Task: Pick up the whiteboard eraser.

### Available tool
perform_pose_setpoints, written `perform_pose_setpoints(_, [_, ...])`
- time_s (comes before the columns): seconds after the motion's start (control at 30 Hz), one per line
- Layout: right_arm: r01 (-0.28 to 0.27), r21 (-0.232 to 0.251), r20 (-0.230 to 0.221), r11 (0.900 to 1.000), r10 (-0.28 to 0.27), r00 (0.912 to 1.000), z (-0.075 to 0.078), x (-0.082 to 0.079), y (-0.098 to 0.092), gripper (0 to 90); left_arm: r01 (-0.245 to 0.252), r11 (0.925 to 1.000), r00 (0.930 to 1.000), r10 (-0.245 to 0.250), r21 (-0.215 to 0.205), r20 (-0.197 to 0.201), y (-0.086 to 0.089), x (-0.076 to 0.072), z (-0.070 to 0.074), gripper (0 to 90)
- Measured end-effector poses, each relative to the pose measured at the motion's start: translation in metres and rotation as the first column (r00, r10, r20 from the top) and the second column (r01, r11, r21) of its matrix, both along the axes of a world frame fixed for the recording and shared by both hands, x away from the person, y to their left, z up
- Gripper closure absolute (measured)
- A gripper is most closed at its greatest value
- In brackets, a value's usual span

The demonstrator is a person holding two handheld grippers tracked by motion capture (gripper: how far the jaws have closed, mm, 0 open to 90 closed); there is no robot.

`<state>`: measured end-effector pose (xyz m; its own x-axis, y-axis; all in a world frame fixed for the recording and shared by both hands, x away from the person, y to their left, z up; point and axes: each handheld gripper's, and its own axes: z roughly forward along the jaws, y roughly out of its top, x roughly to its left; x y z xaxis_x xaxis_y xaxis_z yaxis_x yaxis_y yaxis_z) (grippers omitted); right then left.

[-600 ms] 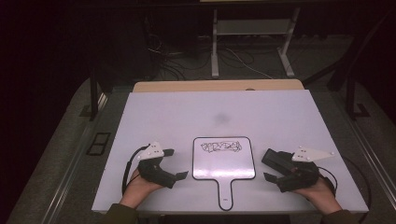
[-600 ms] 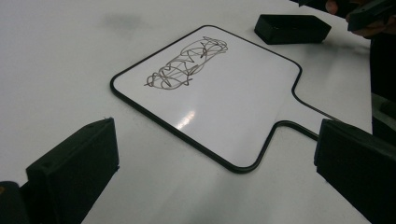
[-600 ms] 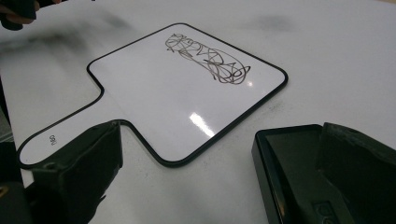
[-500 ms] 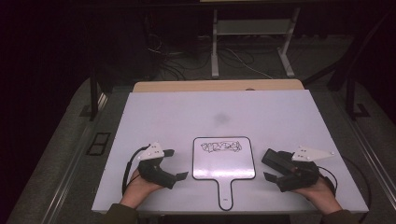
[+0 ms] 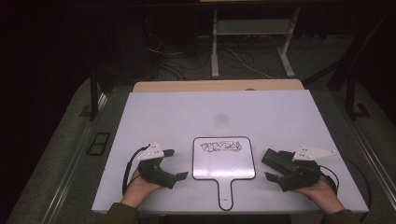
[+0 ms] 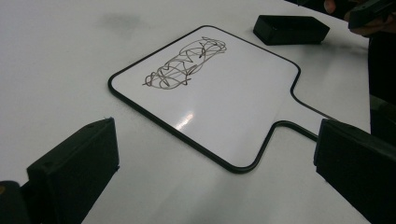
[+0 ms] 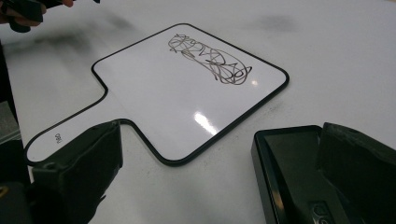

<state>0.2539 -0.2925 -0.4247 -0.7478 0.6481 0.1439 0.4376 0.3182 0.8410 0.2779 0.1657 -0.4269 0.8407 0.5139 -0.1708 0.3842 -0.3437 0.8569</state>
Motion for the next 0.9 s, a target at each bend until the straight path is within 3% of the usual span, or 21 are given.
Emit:
perform_pose_setpoints(0.2, [-0.007, -0.006, 0.006, 1.0, 0.007, 1.0, 0.005, -0.001, 0.0, 0.0, 0.005, 0.9995, 0.9999, -0.005, 0.032, 0.016, 0.0, -0.003, -0.001, 0.0])
perform_pose_setpoints(0.53, [-0.004, -0.009, 0.002, 1.0, 0.004, 1.0, 0.009, 0.003, -0.005, 0.0, 0.006, 0.9997, 0.9999, -0.006, 0.022, 0.01, 0.001, -0.003, -0.002, 0.0])
perform_pose_setpoints(0.9, [0.007, -0.066, -0.006, 0.998, -0.008, 1.0, 0.012, 0.009, -0.009, 0.0, 0.014, 0.9997, 0.9999, -0.014, 0.019, -0.004, 0.001, -0.002, -0.003, 0.0])
